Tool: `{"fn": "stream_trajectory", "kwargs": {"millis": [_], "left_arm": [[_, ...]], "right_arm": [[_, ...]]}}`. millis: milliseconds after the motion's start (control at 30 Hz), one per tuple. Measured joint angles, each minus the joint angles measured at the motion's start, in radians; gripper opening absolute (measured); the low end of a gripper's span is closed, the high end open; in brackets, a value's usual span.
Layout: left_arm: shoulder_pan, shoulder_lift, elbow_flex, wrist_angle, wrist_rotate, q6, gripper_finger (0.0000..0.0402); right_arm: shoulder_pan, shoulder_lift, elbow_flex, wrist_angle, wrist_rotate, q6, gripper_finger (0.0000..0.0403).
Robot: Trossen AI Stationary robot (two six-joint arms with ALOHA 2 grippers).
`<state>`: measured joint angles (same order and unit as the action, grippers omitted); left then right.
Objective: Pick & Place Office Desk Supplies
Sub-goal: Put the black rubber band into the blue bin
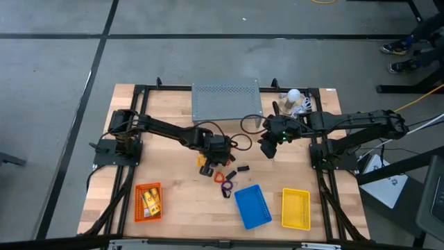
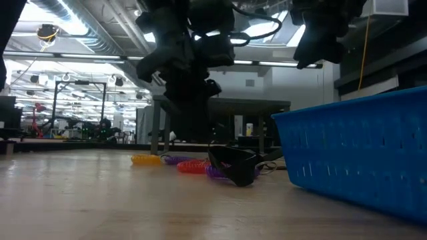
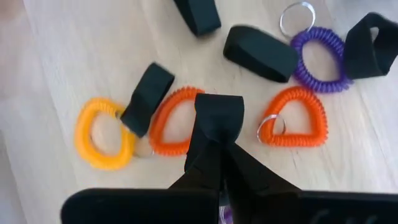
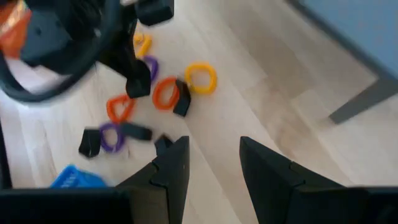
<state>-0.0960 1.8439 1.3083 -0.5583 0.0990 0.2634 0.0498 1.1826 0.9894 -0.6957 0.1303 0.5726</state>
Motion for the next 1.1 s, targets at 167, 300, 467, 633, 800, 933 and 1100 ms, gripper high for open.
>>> {"fn": "stream_trajectory", "kwargs": {"millis": [167, 300, 467, 633, 800, 933, 1100], "left_arm": [[0.000, -0.019, 0.008, -0.034, 0.058, -0.096, 0.0004], [-0.007, -0.046, 0.008, -0.060, 0.050, -0.135, 0.0004], [0.002, -0.059, 0.006, -0.070, 0.050, -0.184, 0.0004], [0.037, -0.098, 0.007, -0.004, 0.053, -0.233, 0.0004], [0.099, -0.166, 0.007, 0.099, 0.077, -0.318, 0.0004], [0.139, -0.212, 0.008, 0.175, 0.157, -0.373, 0.0004], [0.105, -0.220, 0.008, 0.453, 0.303, -0.523, 0.0004]], "right_arm": [[-0.012, -0.055, 0.000, 0.208, 0.012, -0.047, 0.0143], [-0.031, -0.160, 0.000, 0.344, 0.012, -0.087, 0.0143], [-0.038, -0.363, 0.000, 0.354, 0.019, -0.094, 0.0143], [-0.017, -0.547, 0.000, 0.356, 0.094, -0.065, 0.0143], [0.006, -0.684, 0.000, 0.355, 0.151, -0.033, 0.0143], [0.014, -0.742, 0.000, 0.345, 0.142, -0.038, 0.0143], [0.014, -0.795, 0.000, 0.295, 0.048, -0.089, 0.0143]]}}
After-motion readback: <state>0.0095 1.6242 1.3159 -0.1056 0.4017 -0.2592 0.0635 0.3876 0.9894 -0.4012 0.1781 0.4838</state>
